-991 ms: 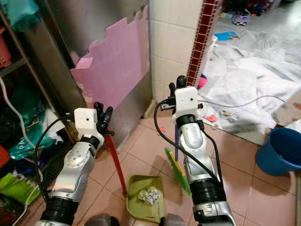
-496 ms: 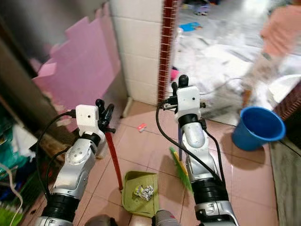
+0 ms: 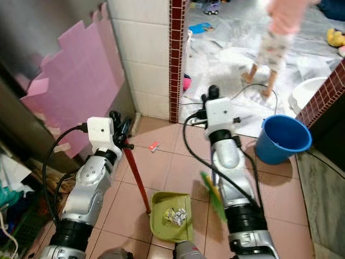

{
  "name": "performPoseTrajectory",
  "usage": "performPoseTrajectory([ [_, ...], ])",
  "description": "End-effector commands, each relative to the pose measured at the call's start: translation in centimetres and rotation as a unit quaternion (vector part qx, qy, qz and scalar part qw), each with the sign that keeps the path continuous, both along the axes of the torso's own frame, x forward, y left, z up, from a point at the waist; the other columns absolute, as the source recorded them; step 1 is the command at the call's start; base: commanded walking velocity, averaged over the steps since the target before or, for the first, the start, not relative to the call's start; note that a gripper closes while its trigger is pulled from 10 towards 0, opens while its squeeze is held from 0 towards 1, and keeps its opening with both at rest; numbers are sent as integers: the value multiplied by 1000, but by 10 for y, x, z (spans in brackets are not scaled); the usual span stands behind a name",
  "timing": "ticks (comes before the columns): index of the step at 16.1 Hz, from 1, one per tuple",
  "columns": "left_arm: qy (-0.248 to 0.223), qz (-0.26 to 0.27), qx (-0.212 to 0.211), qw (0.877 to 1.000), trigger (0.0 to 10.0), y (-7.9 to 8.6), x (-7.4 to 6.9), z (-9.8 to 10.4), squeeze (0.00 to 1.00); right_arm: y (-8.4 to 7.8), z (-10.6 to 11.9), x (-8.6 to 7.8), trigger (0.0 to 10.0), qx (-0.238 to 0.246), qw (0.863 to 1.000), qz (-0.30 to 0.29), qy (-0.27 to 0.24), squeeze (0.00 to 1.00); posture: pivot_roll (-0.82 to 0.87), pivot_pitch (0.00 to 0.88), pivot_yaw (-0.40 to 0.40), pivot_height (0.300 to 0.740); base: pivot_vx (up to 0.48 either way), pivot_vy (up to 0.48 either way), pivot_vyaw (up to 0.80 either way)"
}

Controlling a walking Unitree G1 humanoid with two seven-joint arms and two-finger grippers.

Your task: Sweep floor

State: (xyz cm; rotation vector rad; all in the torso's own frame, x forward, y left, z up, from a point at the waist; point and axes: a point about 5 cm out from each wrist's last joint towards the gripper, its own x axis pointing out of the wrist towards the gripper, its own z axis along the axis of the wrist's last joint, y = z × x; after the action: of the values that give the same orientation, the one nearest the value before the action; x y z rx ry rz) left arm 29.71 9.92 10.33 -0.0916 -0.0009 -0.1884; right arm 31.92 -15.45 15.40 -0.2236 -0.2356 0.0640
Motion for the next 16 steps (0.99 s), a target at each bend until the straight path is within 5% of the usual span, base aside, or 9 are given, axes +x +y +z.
performPoseTrajectory([
  [1,-13,0,-2,1000,10000,-1,-2,6,0,-5,21,1,10000,-7,999,-14,-45,0,-52,0,46,740,0,0,-800],
  [5,-10,9,4,1000,10000,4,1,5,0,-8,31,-3,10000,-5,997,-16,-75,0,-54,0,47,740,0,0,-473],
  [11,-5,7,5,1000,10000,0,-1,2,0,-18,33,-3,10000,-107,989,-70,-78,0,-62,0,42,740,0,0,0],
  [16,11,8,20,1000,10000,6,0,-3,0,-33,-18,2,10000,-154,980,-80,97,0,-59,0,37,740,0,0,0],
])
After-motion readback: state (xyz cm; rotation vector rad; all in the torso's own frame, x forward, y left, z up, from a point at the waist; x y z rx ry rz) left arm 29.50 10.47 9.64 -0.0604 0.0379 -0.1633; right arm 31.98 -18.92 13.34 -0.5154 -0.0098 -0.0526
